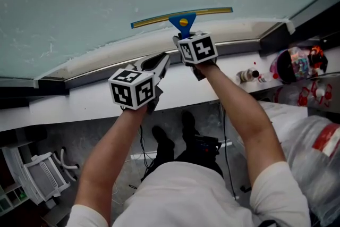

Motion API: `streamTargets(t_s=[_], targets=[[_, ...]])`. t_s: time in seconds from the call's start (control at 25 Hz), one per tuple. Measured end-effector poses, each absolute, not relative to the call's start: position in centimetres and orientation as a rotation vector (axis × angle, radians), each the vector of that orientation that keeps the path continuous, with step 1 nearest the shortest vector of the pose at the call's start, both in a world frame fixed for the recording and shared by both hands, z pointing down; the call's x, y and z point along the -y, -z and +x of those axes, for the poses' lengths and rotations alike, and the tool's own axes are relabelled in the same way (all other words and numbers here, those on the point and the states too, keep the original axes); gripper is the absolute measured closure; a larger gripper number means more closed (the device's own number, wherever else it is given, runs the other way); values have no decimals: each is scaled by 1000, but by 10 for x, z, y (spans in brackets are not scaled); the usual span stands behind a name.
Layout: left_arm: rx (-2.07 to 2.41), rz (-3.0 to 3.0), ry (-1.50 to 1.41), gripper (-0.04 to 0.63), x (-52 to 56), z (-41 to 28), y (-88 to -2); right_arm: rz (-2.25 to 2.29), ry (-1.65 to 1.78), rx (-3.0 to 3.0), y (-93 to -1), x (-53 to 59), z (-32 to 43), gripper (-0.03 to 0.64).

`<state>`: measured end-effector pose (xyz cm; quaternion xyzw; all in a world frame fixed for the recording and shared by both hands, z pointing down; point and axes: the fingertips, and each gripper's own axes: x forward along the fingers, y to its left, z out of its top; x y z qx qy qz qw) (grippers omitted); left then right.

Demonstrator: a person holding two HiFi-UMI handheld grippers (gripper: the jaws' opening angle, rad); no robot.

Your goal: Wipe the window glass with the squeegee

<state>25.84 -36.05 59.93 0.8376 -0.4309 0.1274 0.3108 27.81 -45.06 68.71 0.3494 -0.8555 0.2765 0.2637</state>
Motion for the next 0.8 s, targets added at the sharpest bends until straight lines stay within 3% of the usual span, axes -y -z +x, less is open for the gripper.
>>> streamTargets(t_s=[0.8], targets=[[1118, 2174, -373, 548, 365, 265, -626, 898, -700, 2181, -755, 447, 296, 528]])
